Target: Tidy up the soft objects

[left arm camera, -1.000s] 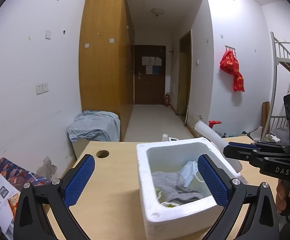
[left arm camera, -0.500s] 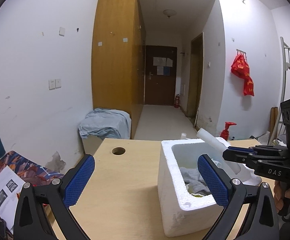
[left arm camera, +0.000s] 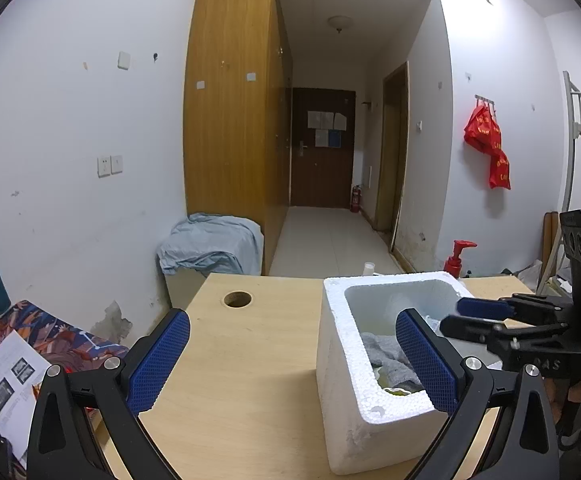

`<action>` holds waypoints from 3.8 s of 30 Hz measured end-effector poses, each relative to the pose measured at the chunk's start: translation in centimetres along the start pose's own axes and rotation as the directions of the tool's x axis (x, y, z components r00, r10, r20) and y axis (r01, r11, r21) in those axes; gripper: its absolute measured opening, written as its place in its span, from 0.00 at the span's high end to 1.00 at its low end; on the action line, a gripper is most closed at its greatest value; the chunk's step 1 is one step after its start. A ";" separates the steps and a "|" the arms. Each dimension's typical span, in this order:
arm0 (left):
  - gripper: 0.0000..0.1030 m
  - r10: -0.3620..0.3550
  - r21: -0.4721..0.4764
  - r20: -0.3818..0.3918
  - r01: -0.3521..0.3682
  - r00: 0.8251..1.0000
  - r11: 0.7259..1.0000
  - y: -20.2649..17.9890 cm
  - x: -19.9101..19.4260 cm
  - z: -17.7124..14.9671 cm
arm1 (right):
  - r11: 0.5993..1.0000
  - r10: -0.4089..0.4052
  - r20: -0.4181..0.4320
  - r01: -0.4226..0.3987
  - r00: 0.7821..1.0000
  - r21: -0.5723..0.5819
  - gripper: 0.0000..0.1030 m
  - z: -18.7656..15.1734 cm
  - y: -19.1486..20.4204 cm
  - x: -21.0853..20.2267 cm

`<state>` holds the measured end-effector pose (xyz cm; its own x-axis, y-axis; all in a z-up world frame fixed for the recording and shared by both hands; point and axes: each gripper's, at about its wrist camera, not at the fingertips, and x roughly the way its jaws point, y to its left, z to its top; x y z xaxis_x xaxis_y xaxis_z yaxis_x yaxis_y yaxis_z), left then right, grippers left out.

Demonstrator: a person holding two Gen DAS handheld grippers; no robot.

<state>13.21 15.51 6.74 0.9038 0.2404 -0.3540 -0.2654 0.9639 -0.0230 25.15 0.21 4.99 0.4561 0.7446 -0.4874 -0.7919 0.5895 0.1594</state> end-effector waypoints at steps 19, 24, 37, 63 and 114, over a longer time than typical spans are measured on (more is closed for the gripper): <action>0.00 -0.004 0.012 0.000 0.004 1.000 1.000 -0.9 -0.2 0.0 | 1.000 -0.012 0.035 0.011 0.999 0.014 0.24 -0.5 -0.8 -1.8; 0.00 0.002 0.008 0.005 -0.002 1.000 1.000 -1.3 -0.4 -0.1 | 0.999 -0.031 0.059 0.030 0.998 0.021 0.09 -0.9 -1.0 -3.2; 0.00 -0.043 0.029 0.015 0.043 0.999 0.999 -3.9 -1.6 -0.5 | 0.982 -0.163 0.143 0.146 0.976 0.123 0.00 -2.4 -3.7 -8.5; 0.00 -0.111 0.053 0.060 0.108 0.992 0.993 -10.1 -4.8 -1.4 | 0.978 -0.200 0.213 0.182 0.956 0.102 0.00 -5.7 -3.2 -14.7; 0.00 -0.145 0.007 0.179 0.146 0.973 0.989 -10.7 -13.0 -11.0 | 0.991 -0.133 0.370 0.136 0.919 0.020 0.00 -16.1 3.3 -18.9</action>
<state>0.64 0.80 1.25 0.9781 0.1152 -0.1734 -0.1285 0.9894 -0.0674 7.37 -17.02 0.89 0.6753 0.7219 -0.1513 -0.7145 0.6911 0.1090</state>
